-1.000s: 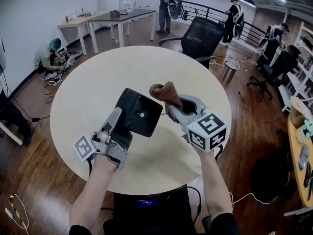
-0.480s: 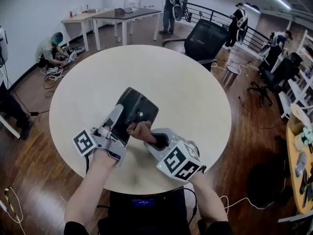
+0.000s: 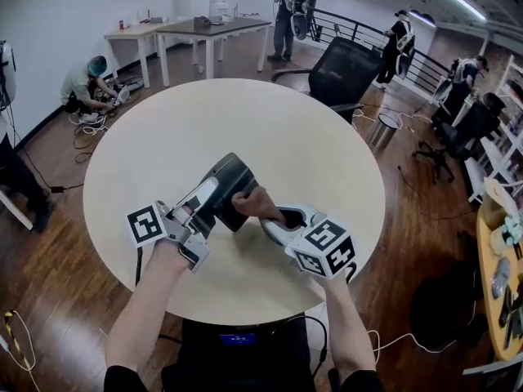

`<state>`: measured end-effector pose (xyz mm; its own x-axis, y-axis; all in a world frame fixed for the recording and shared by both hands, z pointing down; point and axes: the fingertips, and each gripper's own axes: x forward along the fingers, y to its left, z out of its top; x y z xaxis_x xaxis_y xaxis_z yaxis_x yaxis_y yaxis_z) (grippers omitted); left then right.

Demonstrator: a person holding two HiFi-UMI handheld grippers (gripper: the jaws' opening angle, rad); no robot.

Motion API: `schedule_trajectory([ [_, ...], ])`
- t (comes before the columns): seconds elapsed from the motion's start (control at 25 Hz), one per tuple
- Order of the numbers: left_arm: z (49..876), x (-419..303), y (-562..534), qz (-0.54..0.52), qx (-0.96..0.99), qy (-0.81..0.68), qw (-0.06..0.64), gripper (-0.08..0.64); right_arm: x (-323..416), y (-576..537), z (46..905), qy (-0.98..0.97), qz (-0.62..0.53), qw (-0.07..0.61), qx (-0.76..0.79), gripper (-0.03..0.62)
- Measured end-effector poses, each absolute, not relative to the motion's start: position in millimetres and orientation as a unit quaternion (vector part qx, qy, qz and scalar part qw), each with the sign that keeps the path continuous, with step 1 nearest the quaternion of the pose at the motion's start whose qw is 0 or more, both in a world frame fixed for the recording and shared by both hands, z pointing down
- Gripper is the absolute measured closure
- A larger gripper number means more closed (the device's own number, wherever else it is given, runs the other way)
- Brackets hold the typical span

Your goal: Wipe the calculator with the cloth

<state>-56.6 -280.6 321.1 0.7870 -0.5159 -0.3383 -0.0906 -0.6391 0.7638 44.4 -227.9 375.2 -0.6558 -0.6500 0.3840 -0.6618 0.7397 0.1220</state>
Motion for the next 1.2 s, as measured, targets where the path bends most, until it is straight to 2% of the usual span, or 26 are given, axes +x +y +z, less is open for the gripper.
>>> schedule_trajectory([
  [0.16, 314.3, -51.2, -277.7, -0.238, 0.899, -0.166, 0.329, 0.469, 33.3, -247.8, 392.5, -0.899, 0.015, 0.246, 0.363, 0.509],
  [0.4, 311.0, -33.6, -266.2, -0.174, 0.944, -0.153, 0.233, 0.272, 22.1, -257.3, 402.6, -0.897, 0.044, 0.245, 0.364, 0.509],
  [0.6, 316.3, -12.4, -248.2, -0.101, 0.972, -0.15, 0.153, 0.169, 22.8, -255.8, 403.9, -0.898, 0.062, 0.233, 0.368, 0.509],
  [0.72, 336.1, 4.4, -240.6, 0.0, 0.986, -0.154, 0.059, 0.169, 26.8, -256.9, 401.5, -0.904, 0.082, 0.215, 0.361, 0.509],
  [0.8, 346.6, 7.5, -238.8, 0.043, 0.985, -0.163, 0.019, 0.17, 26.7, -255.9, 400.1, -0.909, 0.092, 0.203, 0.351, 0.509],
  [0.88, 351.4, 5.4, -241.6, 0.058, 0.983, -0.176, 0.006, 0.208, 27.3, -254.3, 399.4, -0.914, 0.099, 0.196, 0.342, 0.509],
  [1.0, 352.7, -1.0, -249.4, 0.065, 0.979, -0.193, 0.004, 0.311, 33.3, -254.5, 398.1, -0.915, 0.097, 0.194, 0.34, 0.509],
  [1.2, 352.2, -3.2, -251.5, 0.077, 0.977, -0.197, -0.014, 0.328, 51.5, -259.2, 385.5, -0.908, 0.092, 0.174, 0.369, 0.509],
])
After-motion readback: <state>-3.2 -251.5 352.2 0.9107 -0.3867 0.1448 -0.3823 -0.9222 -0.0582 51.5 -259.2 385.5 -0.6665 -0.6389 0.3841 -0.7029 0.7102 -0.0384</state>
